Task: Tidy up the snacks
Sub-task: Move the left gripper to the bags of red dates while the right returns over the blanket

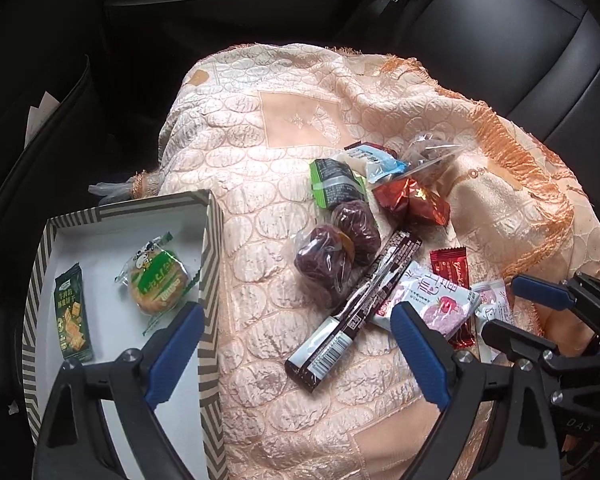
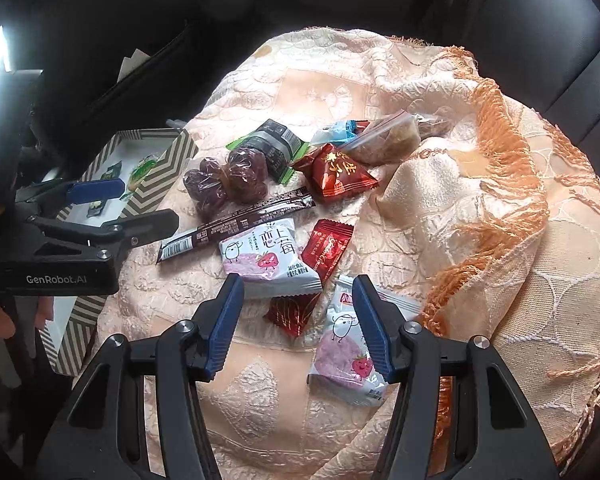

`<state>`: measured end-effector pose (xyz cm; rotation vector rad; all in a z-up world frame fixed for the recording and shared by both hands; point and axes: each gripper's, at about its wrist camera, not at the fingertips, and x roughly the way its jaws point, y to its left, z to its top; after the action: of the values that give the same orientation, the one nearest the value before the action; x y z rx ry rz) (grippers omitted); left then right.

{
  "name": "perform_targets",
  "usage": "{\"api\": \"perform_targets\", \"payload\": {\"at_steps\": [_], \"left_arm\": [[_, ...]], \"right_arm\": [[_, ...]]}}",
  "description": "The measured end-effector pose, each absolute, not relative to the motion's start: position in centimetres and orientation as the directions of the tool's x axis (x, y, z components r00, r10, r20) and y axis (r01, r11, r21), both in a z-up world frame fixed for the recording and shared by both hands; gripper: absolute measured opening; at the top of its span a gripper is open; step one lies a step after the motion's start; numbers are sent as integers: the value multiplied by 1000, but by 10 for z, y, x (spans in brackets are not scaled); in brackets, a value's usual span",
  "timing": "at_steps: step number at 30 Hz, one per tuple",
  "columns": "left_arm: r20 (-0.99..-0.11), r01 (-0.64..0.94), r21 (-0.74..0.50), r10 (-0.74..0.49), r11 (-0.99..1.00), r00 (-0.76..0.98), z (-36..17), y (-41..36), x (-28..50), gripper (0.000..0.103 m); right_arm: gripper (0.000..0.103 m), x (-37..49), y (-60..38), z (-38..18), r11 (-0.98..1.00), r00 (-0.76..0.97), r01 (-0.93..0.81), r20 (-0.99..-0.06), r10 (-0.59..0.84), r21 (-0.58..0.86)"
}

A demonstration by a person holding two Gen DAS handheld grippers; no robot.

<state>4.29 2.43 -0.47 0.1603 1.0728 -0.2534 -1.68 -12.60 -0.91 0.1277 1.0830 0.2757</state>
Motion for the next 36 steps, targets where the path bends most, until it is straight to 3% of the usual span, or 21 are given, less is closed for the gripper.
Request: {"api": "perform_targets", "payload": {"at_steps": [17,36], "left_arm": [[-885,103,-38,-81,994,458,-22,-1,76,96],[-897,3,-53,-49,999,440,-47,-10,99,95]], "right_arm": [[57,-16,-141,-11,957,463,-143,-838,289,251],[57,-13,-157,-17,945,445,-111,-835,324,307]]}}
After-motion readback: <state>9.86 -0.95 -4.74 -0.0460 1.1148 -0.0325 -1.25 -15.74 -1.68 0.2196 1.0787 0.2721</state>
